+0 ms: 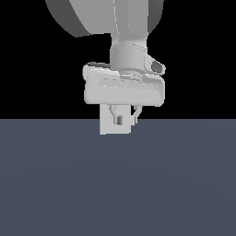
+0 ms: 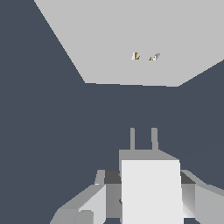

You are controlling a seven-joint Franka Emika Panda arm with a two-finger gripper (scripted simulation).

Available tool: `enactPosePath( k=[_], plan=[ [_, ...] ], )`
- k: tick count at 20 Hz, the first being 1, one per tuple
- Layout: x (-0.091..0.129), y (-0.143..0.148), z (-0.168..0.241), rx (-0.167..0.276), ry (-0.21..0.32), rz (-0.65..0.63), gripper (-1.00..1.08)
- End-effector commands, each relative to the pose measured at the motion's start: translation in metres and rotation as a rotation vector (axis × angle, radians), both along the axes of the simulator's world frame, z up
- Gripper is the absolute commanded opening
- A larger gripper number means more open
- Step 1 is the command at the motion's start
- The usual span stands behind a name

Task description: Plug the charger into the wall socket.

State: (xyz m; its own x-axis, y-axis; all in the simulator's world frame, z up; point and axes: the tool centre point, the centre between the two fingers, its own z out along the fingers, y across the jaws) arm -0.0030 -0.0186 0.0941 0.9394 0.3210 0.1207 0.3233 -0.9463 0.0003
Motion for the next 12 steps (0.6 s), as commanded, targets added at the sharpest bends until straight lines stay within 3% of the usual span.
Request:
enactPosePath(
  k=[1,12],
  plan=[
    [0.0052,0.0030,0.0032,0.000,0.001,-0.021,-1.00],
    [0.0106,0.0049,0.0059,0.000,0.001,-0.040,-1.00]
  ],
)
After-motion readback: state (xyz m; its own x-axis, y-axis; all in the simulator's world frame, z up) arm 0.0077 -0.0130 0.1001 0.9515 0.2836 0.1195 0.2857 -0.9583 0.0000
